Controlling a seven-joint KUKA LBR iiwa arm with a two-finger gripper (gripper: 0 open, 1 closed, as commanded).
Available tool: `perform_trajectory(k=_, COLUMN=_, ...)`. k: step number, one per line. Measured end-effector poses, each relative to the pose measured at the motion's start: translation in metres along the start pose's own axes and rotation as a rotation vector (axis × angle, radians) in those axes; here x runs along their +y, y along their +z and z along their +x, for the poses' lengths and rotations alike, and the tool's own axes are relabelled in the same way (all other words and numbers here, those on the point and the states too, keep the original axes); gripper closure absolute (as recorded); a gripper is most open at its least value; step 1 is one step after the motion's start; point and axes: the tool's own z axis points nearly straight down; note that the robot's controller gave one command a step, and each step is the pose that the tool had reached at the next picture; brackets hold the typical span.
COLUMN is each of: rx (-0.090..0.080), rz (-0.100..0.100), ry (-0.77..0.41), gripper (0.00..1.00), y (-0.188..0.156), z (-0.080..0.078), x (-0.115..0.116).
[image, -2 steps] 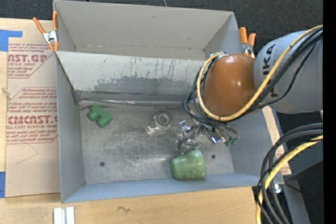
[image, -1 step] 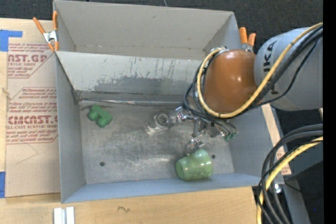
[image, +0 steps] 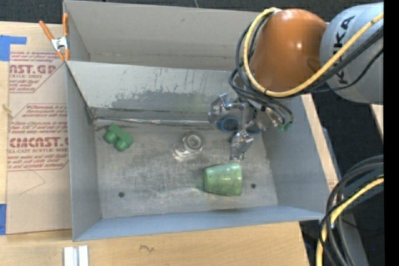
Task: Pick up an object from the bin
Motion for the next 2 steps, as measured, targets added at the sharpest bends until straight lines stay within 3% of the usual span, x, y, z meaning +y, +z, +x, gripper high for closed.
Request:
perform_trajectory(k=1, rx=-0.005, rz=0.0, ry=0.086, gripper=0.0, y=0.102, z=0.0123, x=0.0237)
perform_trajectory(k=2, rx=-0.013, rz=0.001, ry=0.087, gripper=1.0, y=0.1019, z=0.0103, x=0.0236)
